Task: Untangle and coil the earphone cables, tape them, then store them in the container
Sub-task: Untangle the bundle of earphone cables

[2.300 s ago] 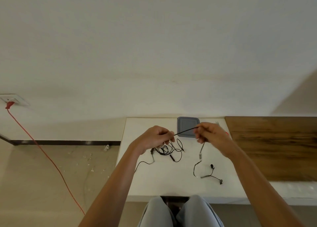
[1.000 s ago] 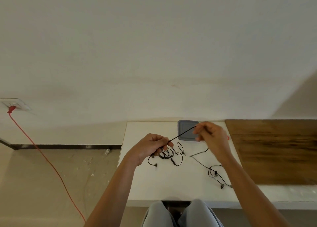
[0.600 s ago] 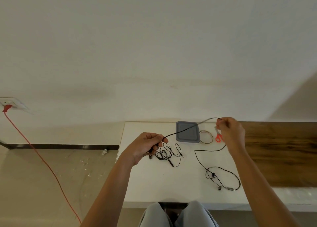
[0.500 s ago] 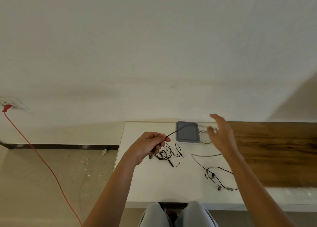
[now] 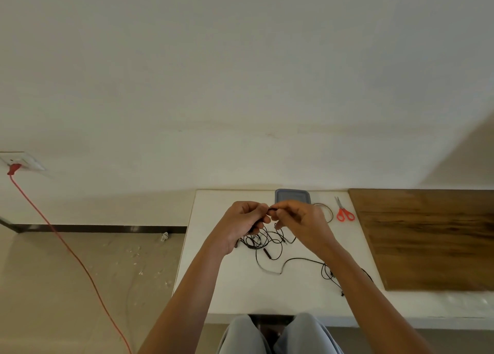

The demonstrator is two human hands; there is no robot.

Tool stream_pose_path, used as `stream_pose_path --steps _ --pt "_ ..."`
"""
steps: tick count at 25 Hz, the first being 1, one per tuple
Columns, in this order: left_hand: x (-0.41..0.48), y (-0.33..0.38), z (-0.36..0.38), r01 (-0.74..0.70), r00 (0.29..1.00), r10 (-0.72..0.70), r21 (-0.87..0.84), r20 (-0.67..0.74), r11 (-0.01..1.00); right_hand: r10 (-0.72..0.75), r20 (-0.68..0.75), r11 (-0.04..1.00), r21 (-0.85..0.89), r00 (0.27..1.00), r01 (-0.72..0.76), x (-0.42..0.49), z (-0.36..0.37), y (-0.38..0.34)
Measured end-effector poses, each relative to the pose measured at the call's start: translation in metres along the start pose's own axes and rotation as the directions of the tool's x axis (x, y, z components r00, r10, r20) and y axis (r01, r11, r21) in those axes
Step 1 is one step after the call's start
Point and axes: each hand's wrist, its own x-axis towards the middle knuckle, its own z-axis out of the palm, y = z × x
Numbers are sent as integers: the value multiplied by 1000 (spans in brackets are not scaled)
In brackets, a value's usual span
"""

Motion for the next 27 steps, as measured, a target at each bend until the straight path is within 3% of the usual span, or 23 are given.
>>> stream_pose_path --steps 5,11,15,19,23,27 --pt "-9 2 -5 60 990 -54 -36 128 998 12 -186 994 104 983 8 10 -14 -1" --pt "-14 2 -1 122 967 -34 -343 251 931 43 -118 998 55 992 -37 6 -8 6" --pt "-15 3 1 80 958 15 -317 288 945 16 -78 1000 -23 997 -18 2 0 12" --pt "-15 3 3 137 949 -8 -391 315 910 -29 -106 999 26 994 32 4 2 11" --pt "-12 0 4 130 963 -15 -416 269 900 -107 -82 994 16 991 109 6 1 4" --pt "-12 -1 5 71 970 48 -470 237 880 -78 -29 994 73 997 80 10 0 7"
